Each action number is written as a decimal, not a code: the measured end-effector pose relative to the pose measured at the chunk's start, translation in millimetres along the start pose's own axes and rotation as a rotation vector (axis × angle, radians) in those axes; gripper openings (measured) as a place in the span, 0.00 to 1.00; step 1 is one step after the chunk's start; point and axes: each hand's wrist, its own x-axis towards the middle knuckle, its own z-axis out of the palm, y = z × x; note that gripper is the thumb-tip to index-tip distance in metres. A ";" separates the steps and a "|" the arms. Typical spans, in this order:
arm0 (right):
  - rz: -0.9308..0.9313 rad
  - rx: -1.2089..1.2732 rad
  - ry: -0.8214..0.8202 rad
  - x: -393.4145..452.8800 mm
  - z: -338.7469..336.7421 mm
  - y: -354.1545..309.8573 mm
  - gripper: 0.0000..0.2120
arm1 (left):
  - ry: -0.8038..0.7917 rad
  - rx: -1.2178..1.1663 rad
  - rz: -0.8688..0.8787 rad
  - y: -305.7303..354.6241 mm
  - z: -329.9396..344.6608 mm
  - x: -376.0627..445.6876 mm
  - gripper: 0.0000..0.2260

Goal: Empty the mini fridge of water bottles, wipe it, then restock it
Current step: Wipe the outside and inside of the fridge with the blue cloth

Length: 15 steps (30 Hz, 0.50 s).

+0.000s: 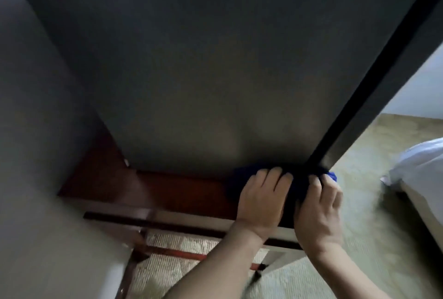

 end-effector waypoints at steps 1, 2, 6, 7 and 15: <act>-0.032 -0.043 0.028 1.5 5.5 -12.1 0.22 | 0.018 0.005 0.003 -12.2 -7.2 -1.7 0.13; -0.063 -0.080 0.046 2.0 12.7 -27.7 0.20 | 0.029 0.005 0.002 -27.2 -16.2 -6.0 0.14; -0.256 -0.121 0.052 -0.2 46.7 -110.8 0.14 | 0.038 0.073 -0.082 -110.3 -62.2 -43.2 0.15; -0.318 -0.104 0.049 -1.0 56.7 -133.6 0.14 | 0.035 0.070 -0.138 -131.3 -73.7 -54.0 0.18; -0.411 0.011 -0.016 7.4 86.9 -242.3 0.16 | 0.193 -0.175 -0.490 -198.7 -125.1 -80.9 0.17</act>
